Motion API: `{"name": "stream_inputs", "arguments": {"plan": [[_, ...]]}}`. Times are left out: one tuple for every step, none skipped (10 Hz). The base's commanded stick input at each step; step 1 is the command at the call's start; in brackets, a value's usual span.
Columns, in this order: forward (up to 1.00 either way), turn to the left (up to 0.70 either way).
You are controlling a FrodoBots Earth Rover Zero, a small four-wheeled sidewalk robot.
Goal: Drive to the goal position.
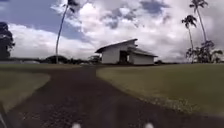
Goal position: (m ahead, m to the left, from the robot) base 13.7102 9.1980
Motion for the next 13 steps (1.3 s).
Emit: {"name": "stream_inputs", "arguments": {"plan": [[0.7,0.35],[0.7,0.35],[0.7,0.35],[0.7,0.35],[0.7,0.35],[0.7,0.35],[0.7,0.35],[0.7,0.35],[0.7,0.35],[0.7,0.35],[0.7,0.35],[0.7,0.12],[0.7,0.01]]}}
